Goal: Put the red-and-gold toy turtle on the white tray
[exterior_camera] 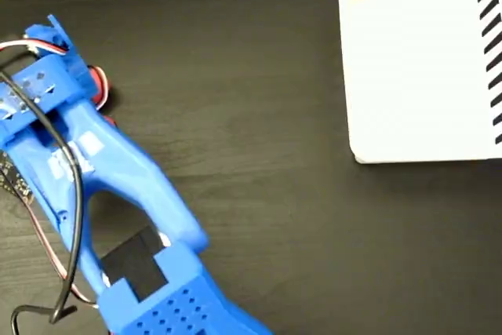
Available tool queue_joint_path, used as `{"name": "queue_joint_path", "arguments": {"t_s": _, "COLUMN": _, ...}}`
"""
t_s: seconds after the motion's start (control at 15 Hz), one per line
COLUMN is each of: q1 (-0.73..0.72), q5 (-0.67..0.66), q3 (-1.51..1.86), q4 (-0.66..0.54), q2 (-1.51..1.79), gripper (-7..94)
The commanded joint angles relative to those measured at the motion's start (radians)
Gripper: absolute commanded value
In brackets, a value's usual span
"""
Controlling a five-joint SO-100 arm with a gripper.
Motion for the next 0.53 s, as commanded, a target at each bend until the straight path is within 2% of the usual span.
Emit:
{"name": "queue_joint_path", "arguments": {"t_s": 0.0, "q1": -0.011, "q5": -0.008, "q3": -0.023, "q4": -0.008, "q2": 0.035, "gripper": 65}}
{"name": "queue_joint_path", "arguments": {"t_s": 0.13, "q1": -0.011, "q5": -0.008, "q3": -0.023, "q4": -0.014, "q2": 0.029, "gripper": 65}}
{"name": "queue_joint_path", "arguments": {"t_s": 0.33, "q1": -0.009, "q5": -0.008, "q3": -0.021, "q4": -0.034, "q2": 0.026, "gripper": 47}}
{"name": "queue_joint_path", "arguments": {"t_s": 0.47, "q1": -0.008, "q5": -0.008, "q3": -0.021, "q4": -0.040, "q2": 0.023, "gripper": 26}}
